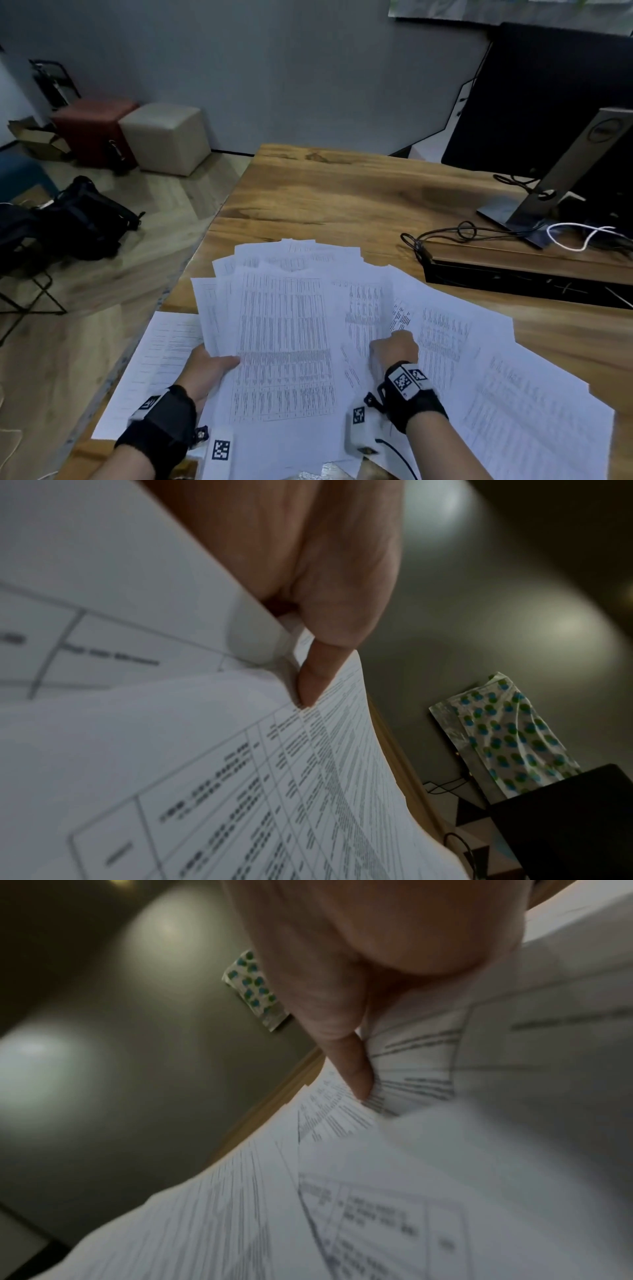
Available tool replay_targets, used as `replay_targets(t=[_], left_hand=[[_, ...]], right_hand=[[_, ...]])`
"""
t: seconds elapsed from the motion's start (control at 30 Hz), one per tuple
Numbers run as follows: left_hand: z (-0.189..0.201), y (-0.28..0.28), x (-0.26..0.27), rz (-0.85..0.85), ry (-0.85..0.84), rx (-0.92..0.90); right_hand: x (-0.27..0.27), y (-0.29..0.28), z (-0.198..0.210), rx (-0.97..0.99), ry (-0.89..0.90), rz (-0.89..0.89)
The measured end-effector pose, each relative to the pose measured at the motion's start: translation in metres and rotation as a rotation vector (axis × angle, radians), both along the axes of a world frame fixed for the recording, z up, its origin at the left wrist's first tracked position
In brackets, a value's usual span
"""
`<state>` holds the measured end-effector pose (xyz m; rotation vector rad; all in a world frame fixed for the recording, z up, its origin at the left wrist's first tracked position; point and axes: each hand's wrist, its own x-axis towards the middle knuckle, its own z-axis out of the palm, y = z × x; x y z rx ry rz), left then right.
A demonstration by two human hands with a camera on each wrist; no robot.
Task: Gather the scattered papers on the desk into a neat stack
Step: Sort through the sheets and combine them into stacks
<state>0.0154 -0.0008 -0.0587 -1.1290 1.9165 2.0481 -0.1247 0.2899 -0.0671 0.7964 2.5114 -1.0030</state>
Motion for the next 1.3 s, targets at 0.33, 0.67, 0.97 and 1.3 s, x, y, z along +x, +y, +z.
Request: replay_targets(t=[0.33,0.67,0.97,1.3], left_hand=[[-0.003,0.0,-0.003,-0.009,-0.003,-0.035],[-0.008,0.004,-0.004,-0.016,-0.013,-0.075],[-0.022,-0.007,-0.009,-0.035,-0.057,-0.072],[-0.028,-0.006,-0.011,0.011,-0.033,-0.137]], right_hand=[[0.015,0.144,0.04,0.131,0.111,-0.135],[0.035,0.28,-0.045,0.376,-0.412,-0.248],[0.043,0.278,-0.05,0.267,-0.257,-0.39],[0.068,0.25,-0.014,0.035,0.122,-0.477]])
